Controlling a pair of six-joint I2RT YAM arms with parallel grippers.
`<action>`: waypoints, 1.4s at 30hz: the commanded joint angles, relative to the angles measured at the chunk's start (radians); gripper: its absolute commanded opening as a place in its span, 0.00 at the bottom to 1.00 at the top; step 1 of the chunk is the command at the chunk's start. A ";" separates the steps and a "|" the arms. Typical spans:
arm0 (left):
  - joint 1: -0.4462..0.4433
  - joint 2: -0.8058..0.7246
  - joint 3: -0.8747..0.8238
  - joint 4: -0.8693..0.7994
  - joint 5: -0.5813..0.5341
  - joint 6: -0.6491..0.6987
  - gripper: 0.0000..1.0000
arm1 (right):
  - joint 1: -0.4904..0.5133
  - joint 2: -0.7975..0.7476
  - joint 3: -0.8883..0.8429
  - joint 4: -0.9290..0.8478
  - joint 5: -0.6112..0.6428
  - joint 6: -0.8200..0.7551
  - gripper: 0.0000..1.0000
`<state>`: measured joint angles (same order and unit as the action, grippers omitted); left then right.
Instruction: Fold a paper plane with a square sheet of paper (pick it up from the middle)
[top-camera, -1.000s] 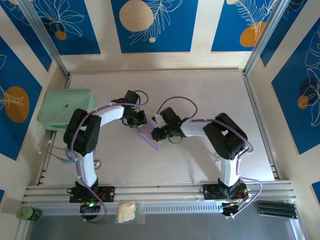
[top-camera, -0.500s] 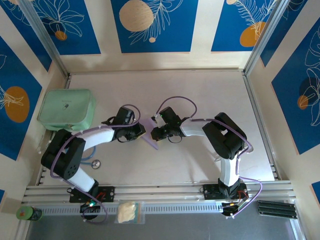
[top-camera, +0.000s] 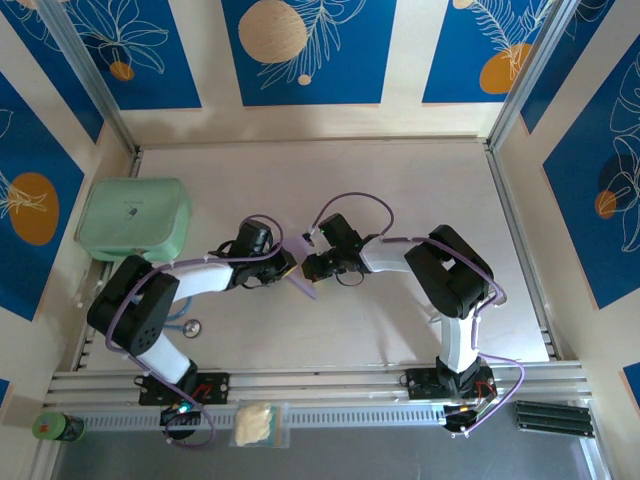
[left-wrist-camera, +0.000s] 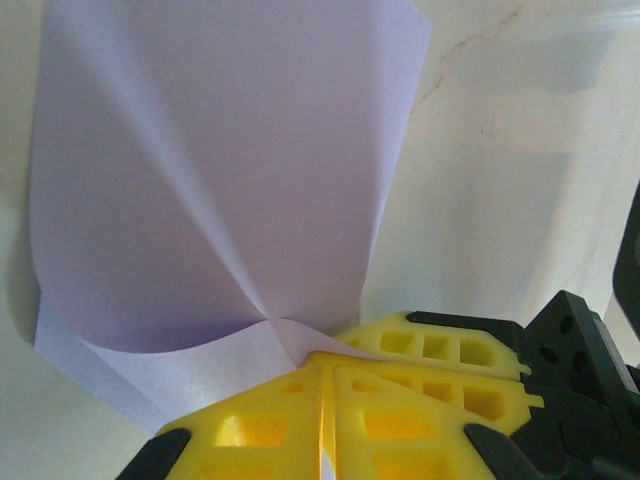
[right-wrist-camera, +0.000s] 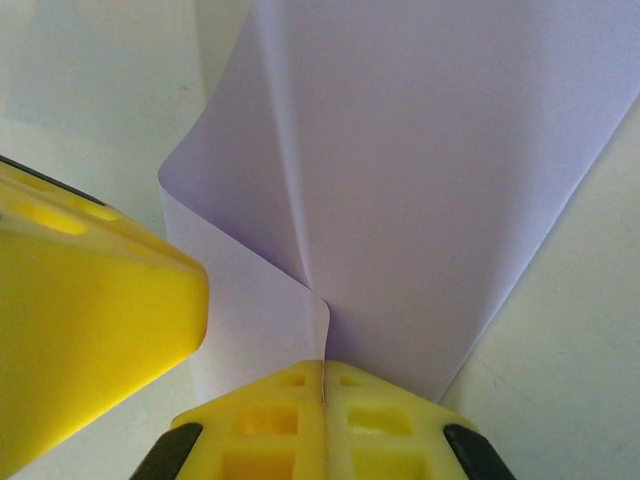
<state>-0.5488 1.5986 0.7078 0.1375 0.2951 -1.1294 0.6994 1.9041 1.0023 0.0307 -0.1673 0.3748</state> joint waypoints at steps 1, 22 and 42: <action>-0.009 0.016 -0.010 -0.010 -0.020 -0.014 0.12 | -0.003 0.029 0.014 -0.057 0.005 0.006 0.00; -0.013 0.024 -0.054 -0.014 -0.042 -0.057 0.11 | 0.002 0.051 0.039 -0.087 0.005 0.003 0.00; -0.014 0.047 -0.057 -0.026 -0.051 -0.056 0.11 | 0.005 0.053 0.047 -0.098 0.000 0.016 0.02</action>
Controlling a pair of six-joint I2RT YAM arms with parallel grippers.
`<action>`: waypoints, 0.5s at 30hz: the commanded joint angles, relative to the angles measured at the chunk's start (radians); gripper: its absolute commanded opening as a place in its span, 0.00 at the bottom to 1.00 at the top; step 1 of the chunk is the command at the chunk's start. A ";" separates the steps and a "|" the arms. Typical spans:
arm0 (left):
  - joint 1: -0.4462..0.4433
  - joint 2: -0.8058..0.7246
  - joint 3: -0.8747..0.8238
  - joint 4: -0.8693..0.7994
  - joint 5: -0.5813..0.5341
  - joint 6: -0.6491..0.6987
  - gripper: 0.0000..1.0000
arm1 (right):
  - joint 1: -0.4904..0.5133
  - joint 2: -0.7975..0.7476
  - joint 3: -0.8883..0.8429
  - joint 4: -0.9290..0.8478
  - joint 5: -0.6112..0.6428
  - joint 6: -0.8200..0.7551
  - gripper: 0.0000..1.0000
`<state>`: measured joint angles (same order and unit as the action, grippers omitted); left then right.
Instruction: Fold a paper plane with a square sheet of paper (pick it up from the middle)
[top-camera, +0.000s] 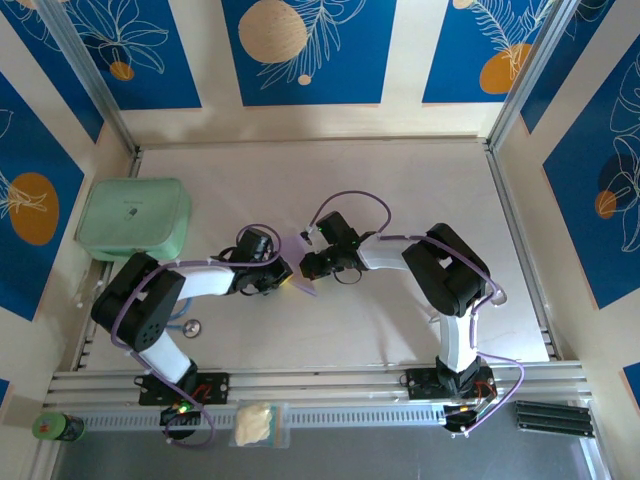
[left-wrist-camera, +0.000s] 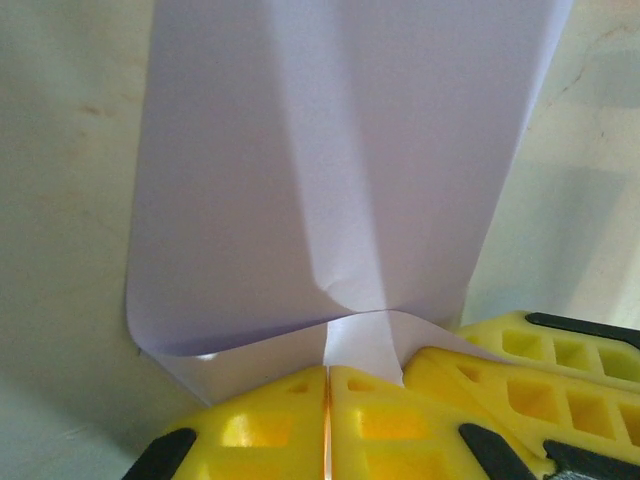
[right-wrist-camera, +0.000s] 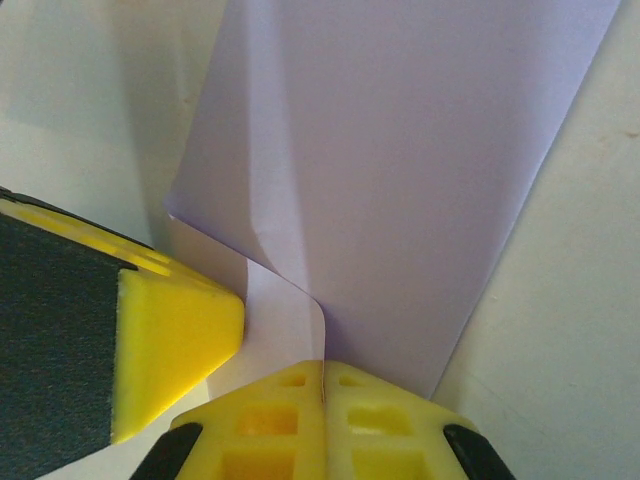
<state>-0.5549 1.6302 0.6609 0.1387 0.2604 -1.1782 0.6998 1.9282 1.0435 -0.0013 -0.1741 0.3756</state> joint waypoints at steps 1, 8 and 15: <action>-0.007 0.017 -0.010 -0.031 -0.019 -0.008 0.11 | 0.005 0.024 0.008 -0.068 0.006 0.018 0.03; -0.008 0.031 -0.011 -0.062 -0.028 -0.008 0.10 | -0.022 -0.065 0.058 -0.146 -0.031 0.095 0.26; -0.008 0.048 -0.011 -0.063 -0.025 -0.010 0.10 | -0.087 -0.180 -0.001 -0.187 -0.185 0.168 0.39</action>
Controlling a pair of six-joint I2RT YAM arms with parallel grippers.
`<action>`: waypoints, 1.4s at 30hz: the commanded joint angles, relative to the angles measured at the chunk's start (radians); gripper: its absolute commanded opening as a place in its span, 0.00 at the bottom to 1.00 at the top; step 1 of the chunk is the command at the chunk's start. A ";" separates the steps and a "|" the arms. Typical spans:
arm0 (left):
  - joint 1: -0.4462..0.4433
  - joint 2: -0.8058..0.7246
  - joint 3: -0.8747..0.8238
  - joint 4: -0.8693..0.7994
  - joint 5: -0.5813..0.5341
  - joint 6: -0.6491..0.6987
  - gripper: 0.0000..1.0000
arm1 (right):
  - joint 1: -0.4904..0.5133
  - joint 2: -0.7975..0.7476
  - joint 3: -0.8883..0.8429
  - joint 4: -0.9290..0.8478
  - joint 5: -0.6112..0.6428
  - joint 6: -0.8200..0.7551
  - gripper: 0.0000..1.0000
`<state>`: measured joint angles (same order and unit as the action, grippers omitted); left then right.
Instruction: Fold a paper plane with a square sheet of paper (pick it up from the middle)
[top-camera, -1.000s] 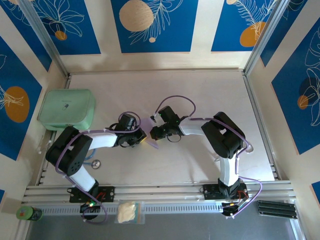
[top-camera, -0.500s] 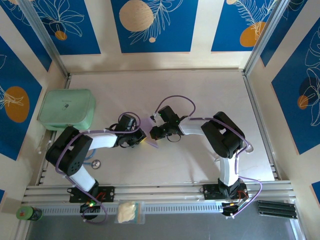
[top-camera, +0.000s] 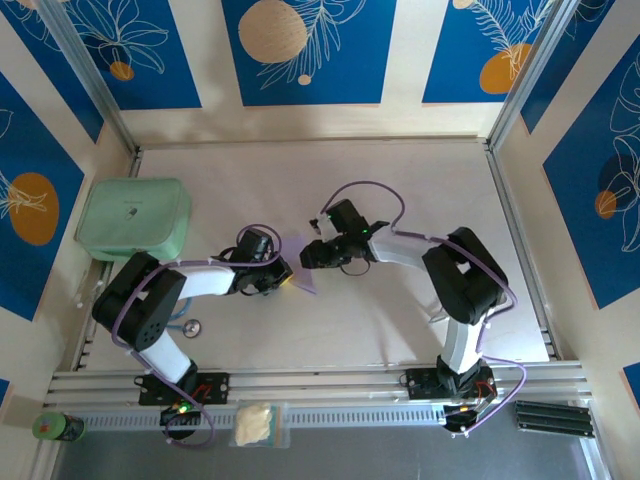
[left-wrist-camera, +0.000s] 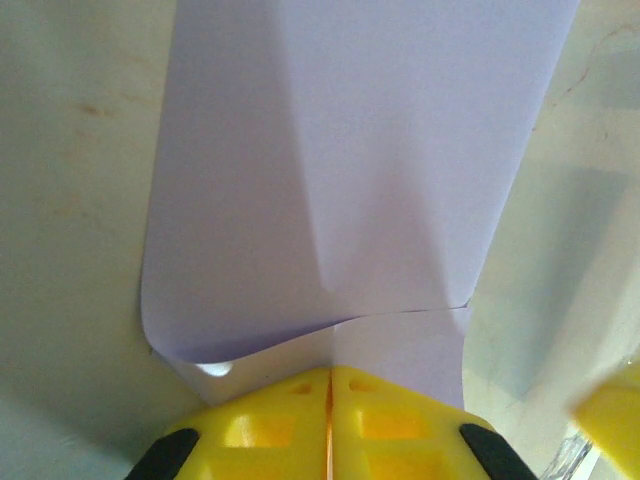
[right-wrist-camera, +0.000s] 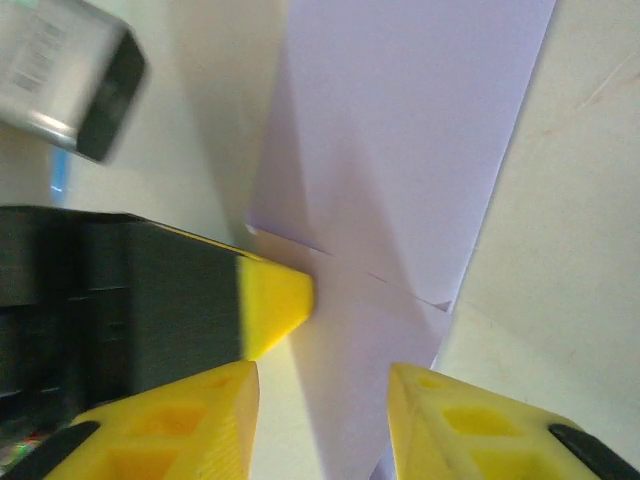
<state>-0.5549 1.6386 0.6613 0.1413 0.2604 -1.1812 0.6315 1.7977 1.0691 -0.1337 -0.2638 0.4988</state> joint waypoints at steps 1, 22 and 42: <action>-0.007 0.042 -0.011 -0.064 -0.024 -0.009 0.10 | -0.024 -0.058 -0.036 -0.057 -0.113 0.048 0.38; -0.008 0.057 -0.012 -0.071 -0.021 -0.023 0.09 | 0.085 0.104 0.066 -0.185 -0.096 -0.021 0.09; -0.009 0.063 -0.014 -0.075 -0.013 -0.024 0.09 | 0.086 0.141 0.075 -0.219 -0.015 -0.028 0.08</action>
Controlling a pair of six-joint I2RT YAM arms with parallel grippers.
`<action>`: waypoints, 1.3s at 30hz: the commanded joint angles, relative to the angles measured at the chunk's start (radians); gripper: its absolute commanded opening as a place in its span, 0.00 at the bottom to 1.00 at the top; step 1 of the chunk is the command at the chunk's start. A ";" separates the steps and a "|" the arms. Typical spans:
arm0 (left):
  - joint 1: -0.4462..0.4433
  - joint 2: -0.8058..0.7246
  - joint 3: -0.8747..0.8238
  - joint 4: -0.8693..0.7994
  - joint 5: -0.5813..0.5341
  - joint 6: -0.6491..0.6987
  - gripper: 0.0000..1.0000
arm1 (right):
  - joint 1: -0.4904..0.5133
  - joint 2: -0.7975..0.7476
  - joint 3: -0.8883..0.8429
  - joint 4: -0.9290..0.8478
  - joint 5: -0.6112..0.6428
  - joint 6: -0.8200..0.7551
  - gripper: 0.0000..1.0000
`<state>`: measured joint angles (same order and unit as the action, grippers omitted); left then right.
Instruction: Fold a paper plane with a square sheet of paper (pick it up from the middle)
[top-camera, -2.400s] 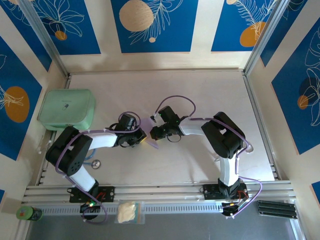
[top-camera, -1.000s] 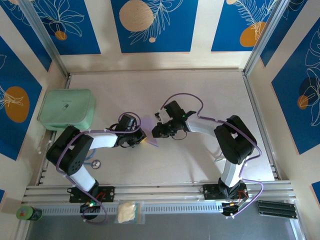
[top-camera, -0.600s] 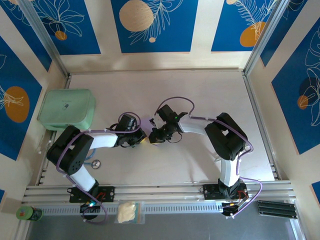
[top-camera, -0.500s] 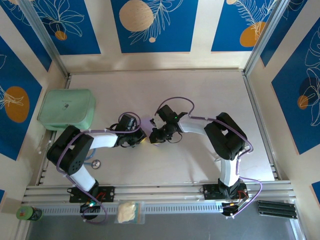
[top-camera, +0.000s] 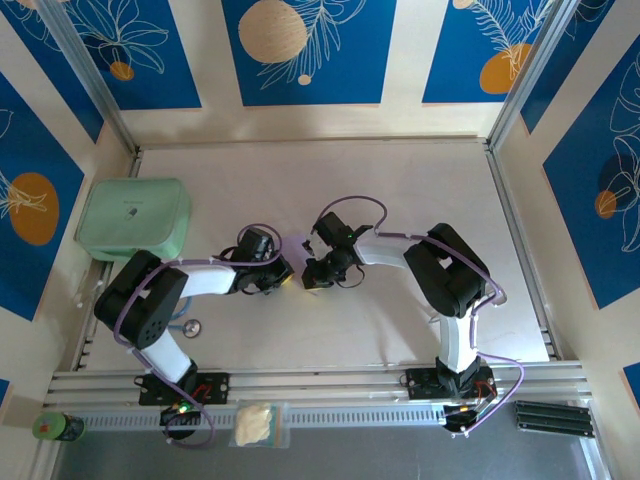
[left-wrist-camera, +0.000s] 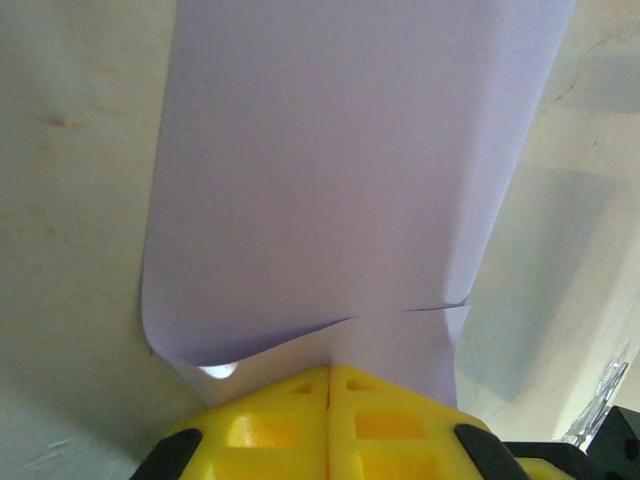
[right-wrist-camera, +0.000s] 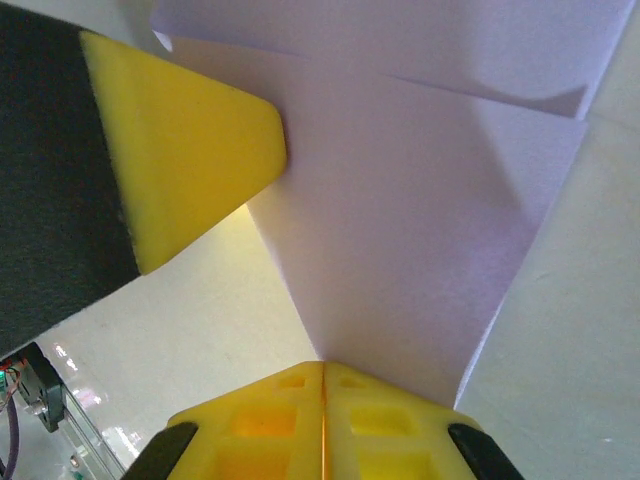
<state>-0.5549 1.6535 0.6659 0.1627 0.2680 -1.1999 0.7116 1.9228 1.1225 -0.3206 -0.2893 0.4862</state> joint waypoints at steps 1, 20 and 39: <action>-0.009 0.048 -0.018 -0.098 -0.021 -0.005 0.09 | 0.005 0.016 0.022 -0.032 0.014 -0.015 0.08; -0.009 0.045 -0.015 -0.127 -0.041 0.008 0.08 | -0.014 0.005 -0.037 -0.049 -0.001 -0.043 0.08; -0.009 0.051 0.000 -0.120 -0.027 0.014 0.09 | -0.034 -0.121 -0.044 -0.050 -0.090 -0.031 0.12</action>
<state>-0.5587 1.6592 0.6781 0.1501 0.2684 -1.1984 0.6849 1.8378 1.0405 -0.3573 -0.3443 0.4454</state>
